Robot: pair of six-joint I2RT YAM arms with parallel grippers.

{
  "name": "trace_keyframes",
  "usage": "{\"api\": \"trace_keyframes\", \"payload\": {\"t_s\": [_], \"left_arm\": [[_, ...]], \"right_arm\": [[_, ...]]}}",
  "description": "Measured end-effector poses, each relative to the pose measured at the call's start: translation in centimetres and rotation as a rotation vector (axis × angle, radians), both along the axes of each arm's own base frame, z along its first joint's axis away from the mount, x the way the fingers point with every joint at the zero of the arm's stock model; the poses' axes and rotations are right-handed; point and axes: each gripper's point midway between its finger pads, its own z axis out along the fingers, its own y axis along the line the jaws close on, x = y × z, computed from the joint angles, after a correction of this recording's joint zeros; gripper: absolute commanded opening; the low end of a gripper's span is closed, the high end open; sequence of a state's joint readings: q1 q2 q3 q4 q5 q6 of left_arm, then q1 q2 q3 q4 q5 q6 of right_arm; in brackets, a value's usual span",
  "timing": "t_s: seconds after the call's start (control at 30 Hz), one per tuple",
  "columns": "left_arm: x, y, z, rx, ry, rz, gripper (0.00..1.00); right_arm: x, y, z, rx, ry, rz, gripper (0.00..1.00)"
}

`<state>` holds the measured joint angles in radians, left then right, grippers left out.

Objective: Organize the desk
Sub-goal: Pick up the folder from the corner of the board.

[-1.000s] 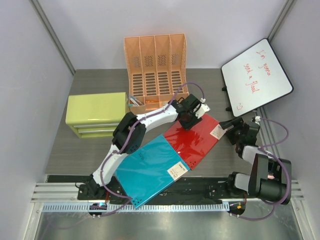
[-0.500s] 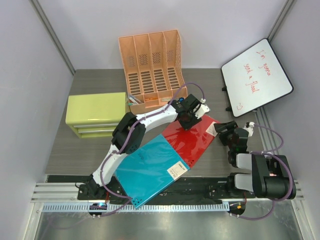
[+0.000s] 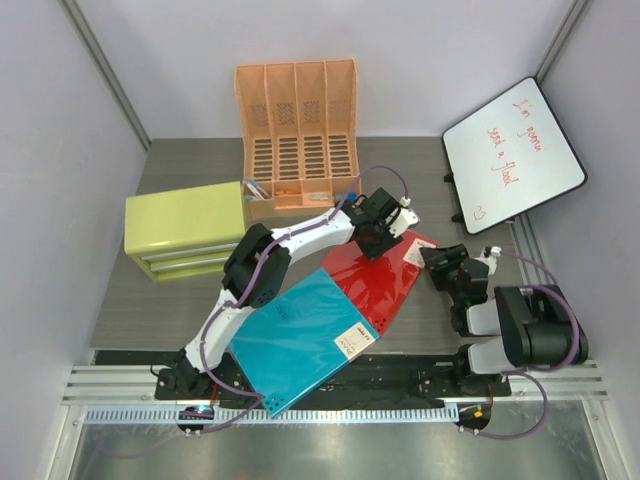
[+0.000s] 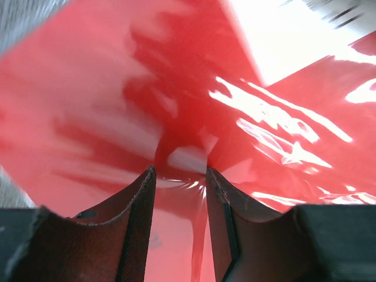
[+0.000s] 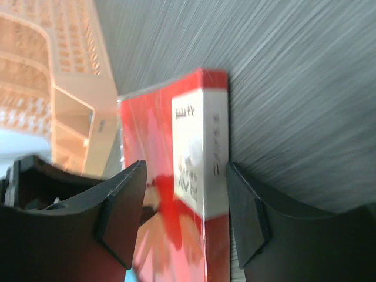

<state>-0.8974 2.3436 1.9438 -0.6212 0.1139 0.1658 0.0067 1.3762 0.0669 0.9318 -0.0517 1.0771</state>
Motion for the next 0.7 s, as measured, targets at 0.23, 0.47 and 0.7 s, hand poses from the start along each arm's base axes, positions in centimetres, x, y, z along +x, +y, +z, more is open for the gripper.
{"api": "trace_keyframes", "payload": {"t_s": [0.23,0.47,0.7], "left_arm": [[-0.2,0.6,0.1,0.011,0.007,0.000,0.40],[-0.3,0.7,0.3,0.010,0.006,0.000,0.40],[-0.4,0.6,0.4,0.003,0.008,0.001,0.39]], "right_arm": [[0.5,4.7,-0.3,0.164,-0.016,0.153,0.01],[-0.5,6.4,-0.3,0.186,0.007,0.235,0.01],[-1.4,9.2,5.9,0.057,-0.123,0.419,0.54]]}}
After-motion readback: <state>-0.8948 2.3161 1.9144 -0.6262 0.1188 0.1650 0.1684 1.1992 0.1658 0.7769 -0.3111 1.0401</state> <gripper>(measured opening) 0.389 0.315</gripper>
